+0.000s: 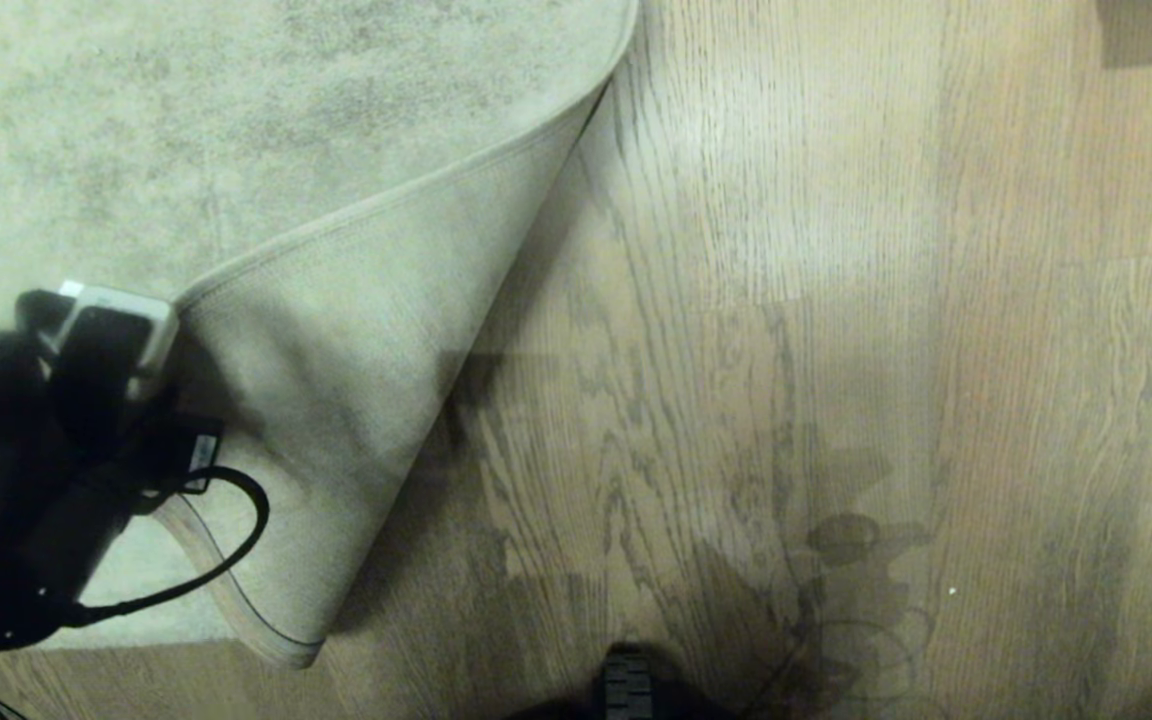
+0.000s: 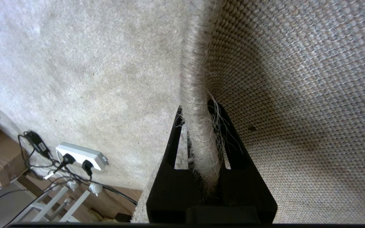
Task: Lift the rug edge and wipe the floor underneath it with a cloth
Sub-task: Wipe the floor under the carpet with a rag
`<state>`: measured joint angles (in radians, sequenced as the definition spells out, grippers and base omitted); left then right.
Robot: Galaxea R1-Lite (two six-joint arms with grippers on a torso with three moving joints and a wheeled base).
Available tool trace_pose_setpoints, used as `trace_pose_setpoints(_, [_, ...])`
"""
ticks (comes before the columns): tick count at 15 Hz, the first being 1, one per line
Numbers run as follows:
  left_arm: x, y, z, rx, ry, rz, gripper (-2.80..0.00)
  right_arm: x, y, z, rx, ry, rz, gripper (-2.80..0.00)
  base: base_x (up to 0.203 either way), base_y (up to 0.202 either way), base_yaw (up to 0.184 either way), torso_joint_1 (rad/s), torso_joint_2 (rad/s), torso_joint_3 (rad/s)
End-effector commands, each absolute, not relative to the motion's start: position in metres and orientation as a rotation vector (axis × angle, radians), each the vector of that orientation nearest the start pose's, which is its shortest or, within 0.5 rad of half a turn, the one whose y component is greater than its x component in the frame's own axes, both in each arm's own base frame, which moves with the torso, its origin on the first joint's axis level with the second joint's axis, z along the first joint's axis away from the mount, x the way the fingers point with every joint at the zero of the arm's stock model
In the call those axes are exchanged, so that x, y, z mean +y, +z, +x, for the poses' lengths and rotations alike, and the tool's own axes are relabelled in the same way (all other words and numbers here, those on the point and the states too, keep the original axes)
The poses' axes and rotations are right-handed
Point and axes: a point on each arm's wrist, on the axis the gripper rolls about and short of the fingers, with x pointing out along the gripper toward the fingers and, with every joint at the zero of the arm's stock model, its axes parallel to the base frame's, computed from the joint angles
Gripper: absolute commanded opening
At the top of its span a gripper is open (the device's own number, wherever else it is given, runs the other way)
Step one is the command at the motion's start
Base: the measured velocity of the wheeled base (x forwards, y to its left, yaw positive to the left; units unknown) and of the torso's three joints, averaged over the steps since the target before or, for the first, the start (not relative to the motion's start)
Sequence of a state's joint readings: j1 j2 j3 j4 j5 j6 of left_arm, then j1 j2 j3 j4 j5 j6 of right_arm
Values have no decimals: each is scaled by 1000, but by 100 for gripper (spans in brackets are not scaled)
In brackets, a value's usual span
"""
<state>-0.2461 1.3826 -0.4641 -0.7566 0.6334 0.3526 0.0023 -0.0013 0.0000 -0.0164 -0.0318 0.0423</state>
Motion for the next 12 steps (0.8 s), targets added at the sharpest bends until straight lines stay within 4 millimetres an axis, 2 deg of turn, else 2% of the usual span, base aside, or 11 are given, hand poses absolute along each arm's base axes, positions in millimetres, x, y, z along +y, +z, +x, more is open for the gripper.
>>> trace_pose_setpoints(1, [-37,189,206,204,368,411,-280,-1,77,-23,-17,-29,43,-280,0,0,0,0,0,0])
trace_pose_setpoints(12, [-42,189,208,178,348,399,-280,-1,77,-23,-17,-29,43,-280,0,0,0,0,0,0])
